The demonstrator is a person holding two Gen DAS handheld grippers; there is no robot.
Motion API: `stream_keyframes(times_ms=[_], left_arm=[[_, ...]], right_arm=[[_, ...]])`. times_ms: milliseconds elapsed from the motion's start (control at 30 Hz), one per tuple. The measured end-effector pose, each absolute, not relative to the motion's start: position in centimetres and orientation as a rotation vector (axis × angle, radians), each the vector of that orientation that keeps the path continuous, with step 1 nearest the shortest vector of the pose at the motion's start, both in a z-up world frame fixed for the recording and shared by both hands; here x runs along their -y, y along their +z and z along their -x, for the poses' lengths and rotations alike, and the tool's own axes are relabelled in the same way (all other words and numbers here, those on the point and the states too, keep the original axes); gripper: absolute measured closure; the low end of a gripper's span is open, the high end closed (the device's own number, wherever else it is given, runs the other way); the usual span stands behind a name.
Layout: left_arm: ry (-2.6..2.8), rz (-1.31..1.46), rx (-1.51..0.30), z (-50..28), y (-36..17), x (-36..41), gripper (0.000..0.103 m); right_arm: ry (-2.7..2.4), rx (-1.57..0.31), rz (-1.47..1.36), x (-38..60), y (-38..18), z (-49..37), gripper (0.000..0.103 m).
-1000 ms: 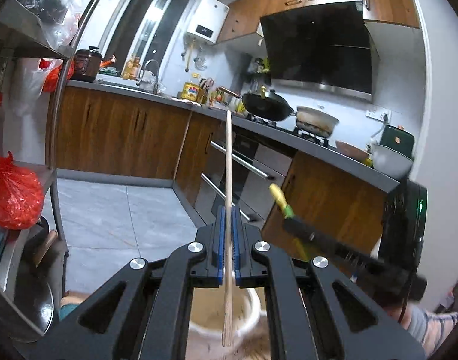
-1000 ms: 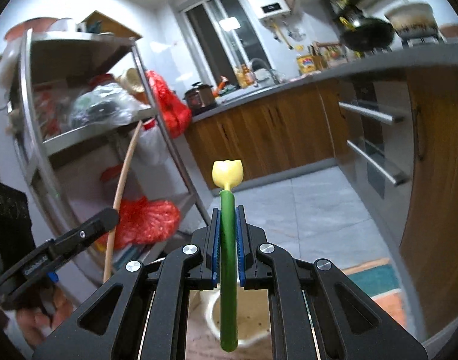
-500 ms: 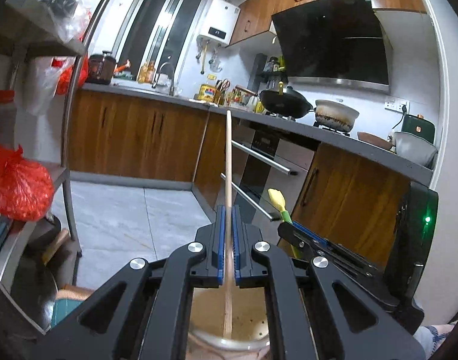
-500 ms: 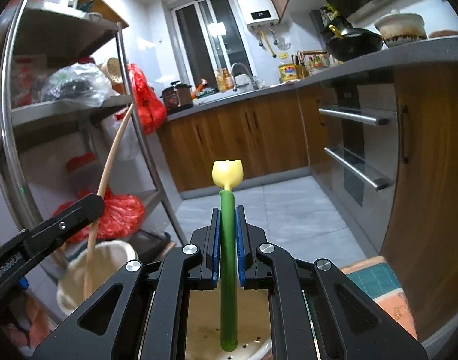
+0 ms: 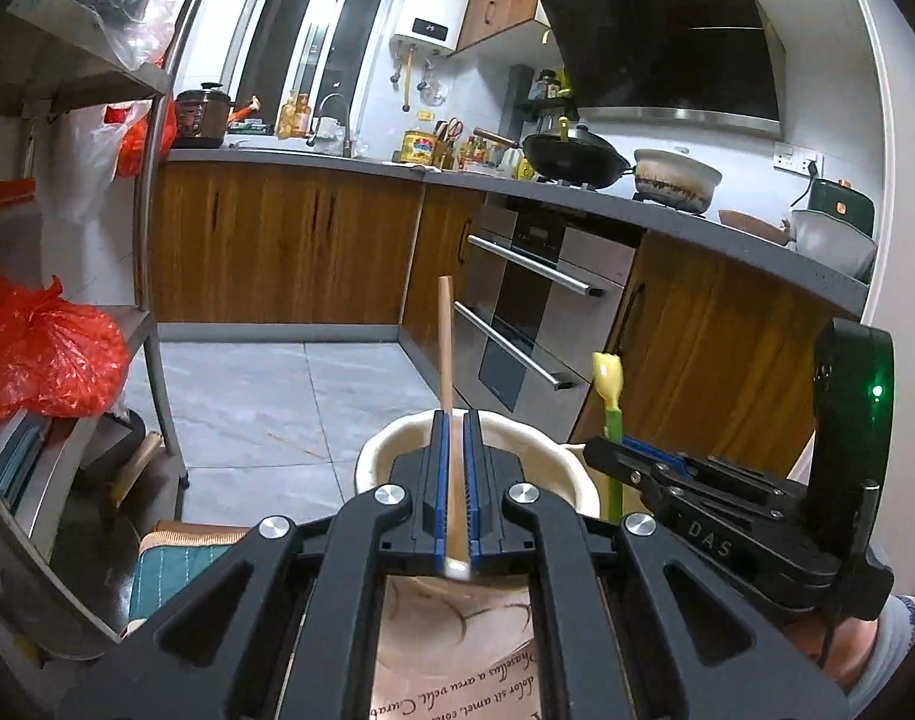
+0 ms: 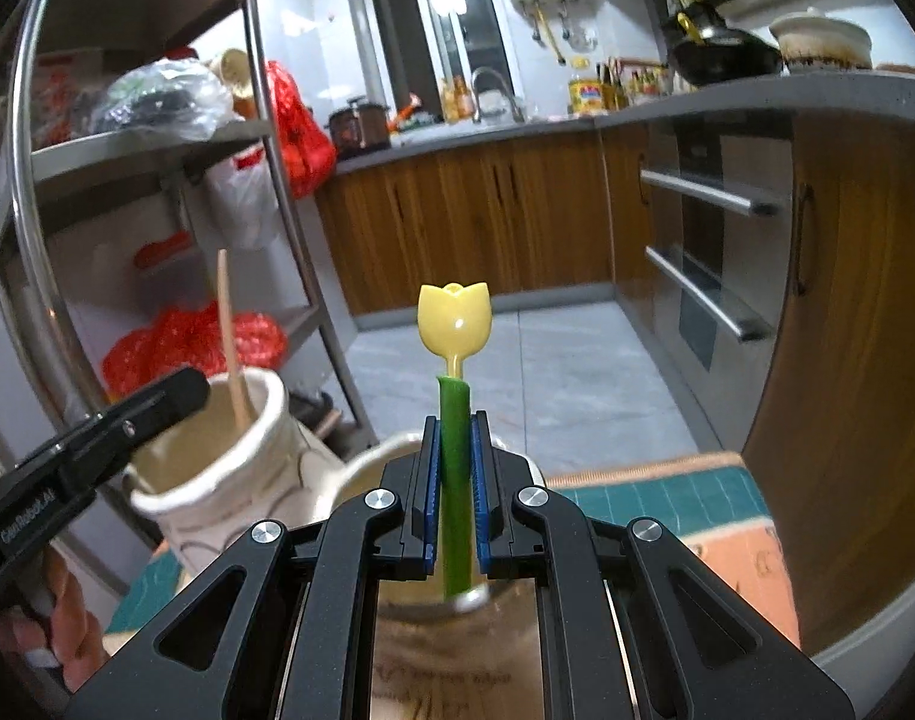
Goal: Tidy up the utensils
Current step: 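Drop the chopstick into the larger cup while the right tool drops the green utensil into the smaller cup, then withdraw both open tools back toward the utensils on the placemat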
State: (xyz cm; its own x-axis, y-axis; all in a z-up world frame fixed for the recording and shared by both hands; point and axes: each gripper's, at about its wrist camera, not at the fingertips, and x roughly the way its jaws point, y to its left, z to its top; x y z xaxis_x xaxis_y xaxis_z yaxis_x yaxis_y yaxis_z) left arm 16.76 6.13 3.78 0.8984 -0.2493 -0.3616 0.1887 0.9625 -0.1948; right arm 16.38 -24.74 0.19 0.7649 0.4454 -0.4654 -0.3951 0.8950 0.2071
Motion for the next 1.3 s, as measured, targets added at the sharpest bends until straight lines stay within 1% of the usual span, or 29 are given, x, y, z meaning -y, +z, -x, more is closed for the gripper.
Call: stream_keyframes(times_ms=[133,200,233,267,300,400,433,467,500,567,600,633,667,700,733,767,800,833,900,1000,1300], left_arm=[[-0.217,0.153,-0.397,-16.4,4.1,-6.2,0.097],[-0.21,0.144,-0.392,-16.2,4.4,-6.0,0.088],[-0.2,0.136,-0.385,-16.0,4.7,-5.9,0.075],[-0.195,0.133,-0.379,-15.8,5.0,-5.9,0.067],[-0.196,0.132,-0.372,-15.5,5.2,-5.8,0.066],[-0.192,0.12,-0.366,-14.9,5.8,-5.6,0.063],[-0.187,0.111,-0.365,-14.6,6.0,-5.5,0.056],[-0.184,0.104,-0.362,-14.3,6.2,-5.4,0.049],[-0.181,0.099,-0.358,-14.1,6.4,-5.4,0.047],[-0.176,0.083,-0.35,-13.4,6.8,-5.2,0.042],[-0.173,0.076,-0.348,-13.1,7.0,-5.2,0.04],[-0.172,0.073,-0.346,-12.8,7.1,-5.2,0.033],[-0.17,0.071,-0.342,-12.4,7.4,-5.2,0.027],[-0.17,0.072,-0.338,-12.0,7.6,-5.2,0.024],[-0.171,0.073,-0.335,-11.7,7.7,-5.2,0.018],[-0.171,0.072,-0.333,-11.4,7.9,-5.1,0.013],[-0.168,0.07,-0.332,-11.1,8.1,-5.0,0.01],[-0.16,0.066,-0.329,-10.7,8.2,-4.9,0.006],[-0.15,0.058,-0.324,-10.2,8.4,-4.8,0.006],[-0.127,0.047,-0.321,-9.5,8.5,-4.6,0.006],[-0.083,0.019,-0.366,-8.2,7.9,-3.8,0.006]], right_arm=[[0.459,-0.554,-0.095,25.0,-0.2,-16.2,0.092],[0.457,-0.555,-0.088,25.1,-0.2,-16.0,0.091],[0.454,-0.553,-0.087,25.1,-0.1,-15.9,0.09],[0.457,-0.551,-0.089,25.3,0.1,-15.7,0.085],[0.46,-0.548,-0.092,25.5,0.2,-15.5,0.081],[0.461,-0.536,-0.09,25.9,0.7,-15.1,0.08],[0.459,-0.532,-0.09,26.1,1.0,-14.8,0.079],[0.46,-0.528,-0.096,26.5,1.2,-14.4,0.075],[0.463,-0.523,-0.103,26.9,1.5,-14.1,0.07],[0.464,-0.513,-0.108,27.5,2.0,-13.7,0.066],[0.464,-0.501,-0.11,28.0,2.4,-13.2,0.063],[0.466,-0.494,-0.112,28.4,2.7,-12.9,0.06],[0.47,-0.486,-0.111,28.8,3.1,-12.5,0.054],[0.472,-0.481,-0.111,29.0,3.4,-12.3,0.045],[0.479,-0.47,-0.109,29.5,3.9,-11.8,0.04],[0.486,-0.46,-0.11,29.9,4.3,-11.4,0.032],[0.495,-0.447,-0.111,30.3,4.7,-11.0,0.025],[0.499,-0.439,-0.108,30.6,5.0,-10.6,0.022],[0.501,-0.422,-0.093,31.4,5.6,-9.8,0.013],[0.5,-0.413,-0.075,32.4,6.1,-8.9,0.007],[0.451,-0.421,-0.005,34.9,5.9,-6.8,0.005]])
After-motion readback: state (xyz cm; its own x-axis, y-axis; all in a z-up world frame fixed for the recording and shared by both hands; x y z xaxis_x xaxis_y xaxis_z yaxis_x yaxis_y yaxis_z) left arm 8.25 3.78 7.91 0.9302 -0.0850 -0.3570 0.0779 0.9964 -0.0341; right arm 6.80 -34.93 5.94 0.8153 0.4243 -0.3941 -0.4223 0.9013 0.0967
